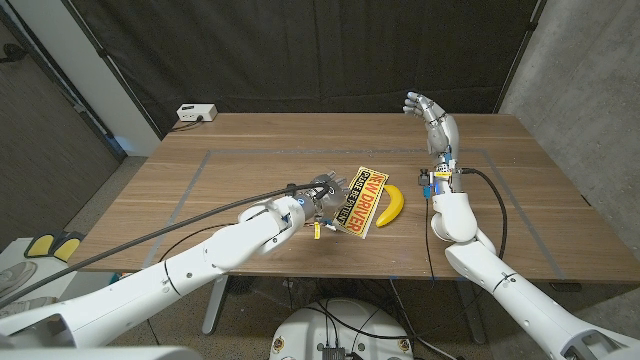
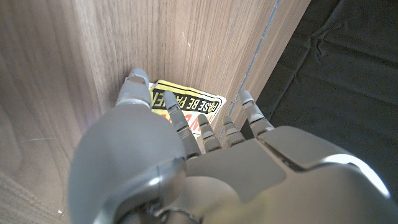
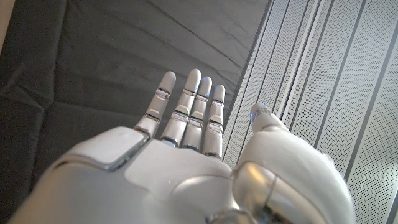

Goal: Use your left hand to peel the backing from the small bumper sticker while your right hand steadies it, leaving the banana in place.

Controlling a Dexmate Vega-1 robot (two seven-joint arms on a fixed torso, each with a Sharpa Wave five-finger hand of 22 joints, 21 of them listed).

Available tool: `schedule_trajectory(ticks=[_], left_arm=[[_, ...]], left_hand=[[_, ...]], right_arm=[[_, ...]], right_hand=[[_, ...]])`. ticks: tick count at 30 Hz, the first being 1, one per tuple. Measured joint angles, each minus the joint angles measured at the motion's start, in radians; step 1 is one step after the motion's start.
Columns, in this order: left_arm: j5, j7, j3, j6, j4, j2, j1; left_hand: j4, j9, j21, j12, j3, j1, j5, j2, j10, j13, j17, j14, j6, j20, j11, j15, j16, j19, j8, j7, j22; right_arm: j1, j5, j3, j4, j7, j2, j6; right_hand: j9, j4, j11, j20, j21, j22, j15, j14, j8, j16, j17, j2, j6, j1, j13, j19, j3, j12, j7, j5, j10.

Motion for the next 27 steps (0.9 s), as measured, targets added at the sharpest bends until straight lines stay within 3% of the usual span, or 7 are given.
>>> schedule_trajectory(ticks=[11, 18, 21, 27], left_arm=[[-0.005, 0.123, 0.002, -0.003, 0.034, 0.008, 0.012], [-0.01, 0.147, 0.004, -0.004, 0.042, 0.008, 0.013], [-0.01, 0.153, 0.008, -0.004, 0.05, 0.008, 0.013], [-0.009, 0.172, 0.011, -0.004, 0.059, 0.007, 0.015]], left_hand=[[0.007, -0.003, 0.0, 0.008, -0.007, 0.005, 0.0, 0.006, 0.027, 0.0, 0.003, 0.025, 0.0, -0.005, -0.002, -0.004, 0.008, 0.005, -0.005, 0.0, 0.003], [0.015, -0.003, 0.0, 0.025, -0.007, 0.003, 0.0, 0.042, 0.062, -0.005, 0.003, 0.037, 0.032, -0.011, -0.011, -0.005, 0.008, 0.011, -0.005, 0.003, 0.003], [0.021, -0.007, 0.0, 0.027, -0.001, 0.01, -0.002, 0.067, 0.072, -0.009, 0.003, 0.048, 0.073, -0.011, -0.012, -0.005, 0.008, 0.011, 0.007, 0.002, 0.003], [0.027, -0.013, 0.007, 0.027, 0.031, 0.026, -0.032, 0.153, 0.097, -0.019, 0.003, 0.062, 0.183, -0.004, -0.021, -0.005, 0.008, 0.017, 0.03, 0.0, 0.008]], right_arm=[[0.005, 0.0, -0.007, 0.001, 0.0, -0.008, 0.005], [0.006, -0.003, -0.01, 0.002, -0.002, -0.009, 0.006], [0.006, -0.009, -0.01, 0.002, -0.009, -0.01, 0.006], [0.008, -0.018, -0.013, 0.002, -0.015, -0.013, 0.006]], right_hand=[[-0.005, -0.005, -0.002, 0.0, 0.0, 0.0, 0.003, 0.004, 0.0, 0.0, 0.0, 0.0, 0.007, 0.0, -0.009, 0.0, -0.004, 0.0, 0.004, 0.0, 0.009], [-0.005, -0.009, -0.002, 0.0, -0.004, 0.0, -0.001, 0.008, 0.0, 0.0, 0.002, 0.005, 0.01, -0.006, -0.009, 0.0, 0.0, 0.0, 0.007, 0.0, 0.009], [-0.006, -0.009, -0.007, 0.0, -0.004, 0.0, 0.001, 0.009, 0.0, 0.0, 0.002, 0.005, 0.01, -0.006, -0.014, 0.0, 0.0, 0.0, 0.007, 0.0, 0.014], [-0.009, -0.012, -0.002, 0.0, -0.004, 0.0, 0.005, 0.013, 0.0, 0.0, 0.0, 0.005, 0.018, -0.006, -0.018, 0.0, 0.002, 0.0, 0.007, 0.0, 0.019]])
